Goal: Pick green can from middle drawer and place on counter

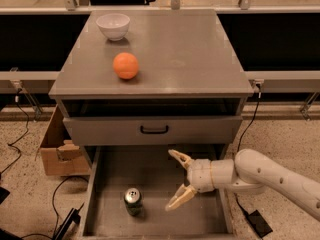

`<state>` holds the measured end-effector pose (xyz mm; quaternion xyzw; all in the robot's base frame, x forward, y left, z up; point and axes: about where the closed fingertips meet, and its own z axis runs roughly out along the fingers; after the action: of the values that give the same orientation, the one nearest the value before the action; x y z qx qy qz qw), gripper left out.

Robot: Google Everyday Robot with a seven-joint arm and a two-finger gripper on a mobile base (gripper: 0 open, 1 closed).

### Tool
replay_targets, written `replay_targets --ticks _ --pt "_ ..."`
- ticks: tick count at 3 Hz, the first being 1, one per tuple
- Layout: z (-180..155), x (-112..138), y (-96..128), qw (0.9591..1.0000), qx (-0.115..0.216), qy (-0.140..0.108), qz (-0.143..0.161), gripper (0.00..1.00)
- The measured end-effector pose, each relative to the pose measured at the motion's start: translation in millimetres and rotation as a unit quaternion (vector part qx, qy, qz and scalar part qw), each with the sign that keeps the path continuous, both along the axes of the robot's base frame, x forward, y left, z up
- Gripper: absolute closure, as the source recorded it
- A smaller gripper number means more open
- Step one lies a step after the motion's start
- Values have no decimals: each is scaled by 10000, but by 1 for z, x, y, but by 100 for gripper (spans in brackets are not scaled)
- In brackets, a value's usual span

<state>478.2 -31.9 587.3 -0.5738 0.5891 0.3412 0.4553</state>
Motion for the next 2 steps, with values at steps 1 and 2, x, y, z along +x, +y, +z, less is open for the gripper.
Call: replay_targets --ticks 1,2 --pt "-49 -5 32 9993 367 59 73 0" --pt "-88 -2 72 9971 741 75 144 0"
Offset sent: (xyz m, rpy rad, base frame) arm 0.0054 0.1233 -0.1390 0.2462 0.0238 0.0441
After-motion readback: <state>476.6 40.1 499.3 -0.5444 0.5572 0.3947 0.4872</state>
